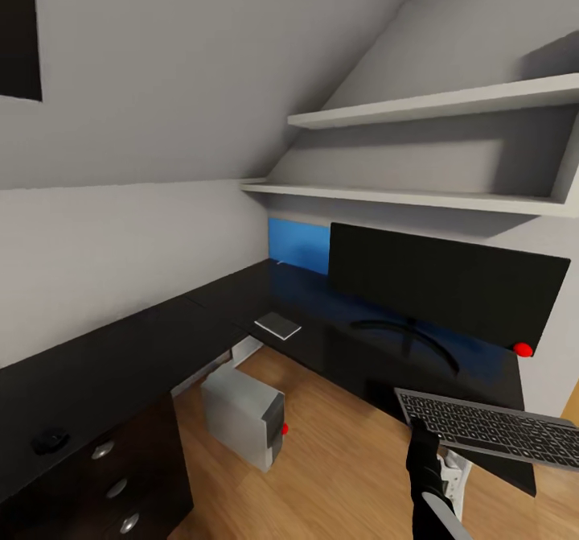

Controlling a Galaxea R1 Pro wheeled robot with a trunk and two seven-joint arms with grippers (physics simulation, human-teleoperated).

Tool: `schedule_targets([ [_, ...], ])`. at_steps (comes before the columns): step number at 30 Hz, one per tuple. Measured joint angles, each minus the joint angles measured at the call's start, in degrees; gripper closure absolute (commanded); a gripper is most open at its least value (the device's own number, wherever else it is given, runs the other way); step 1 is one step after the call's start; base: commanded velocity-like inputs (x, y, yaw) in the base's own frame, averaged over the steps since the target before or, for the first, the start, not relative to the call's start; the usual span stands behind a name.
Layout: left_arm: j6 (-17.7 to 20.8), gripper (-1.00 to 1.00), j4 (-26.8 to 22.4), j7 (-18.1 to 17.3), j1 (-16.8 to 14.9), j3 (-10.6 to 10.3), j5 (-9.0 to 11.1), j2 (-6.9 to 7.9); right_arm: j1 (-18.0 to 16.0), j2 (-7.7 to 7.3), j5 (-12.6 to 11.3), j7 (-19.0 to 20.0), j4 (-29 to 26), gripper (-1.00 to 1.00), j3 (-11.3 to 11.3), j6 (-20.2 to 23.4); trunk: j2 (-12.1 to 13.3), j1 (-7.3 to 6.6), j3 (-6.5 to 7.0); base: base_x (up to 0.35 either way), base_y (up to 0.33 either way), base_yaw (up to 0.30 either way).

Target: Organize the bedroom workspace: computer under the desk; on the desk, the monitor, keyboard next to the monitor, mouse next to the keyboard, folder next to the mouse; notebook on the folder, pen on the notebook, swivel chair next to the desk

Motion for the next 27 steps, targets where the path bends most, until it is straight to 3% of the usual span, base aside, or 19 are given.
schedule_targets([
  [27, 0.0, -1.00, 0.0, 0.0, 0.0, 0.0, 0.1, -0.06, 0.0, 0.14, 0.0, -0.2, 0.1, 1.00, 0.3, 0.0, -10.8, 5.93, -4.85, 0.000, 0.000, 0.000],
])
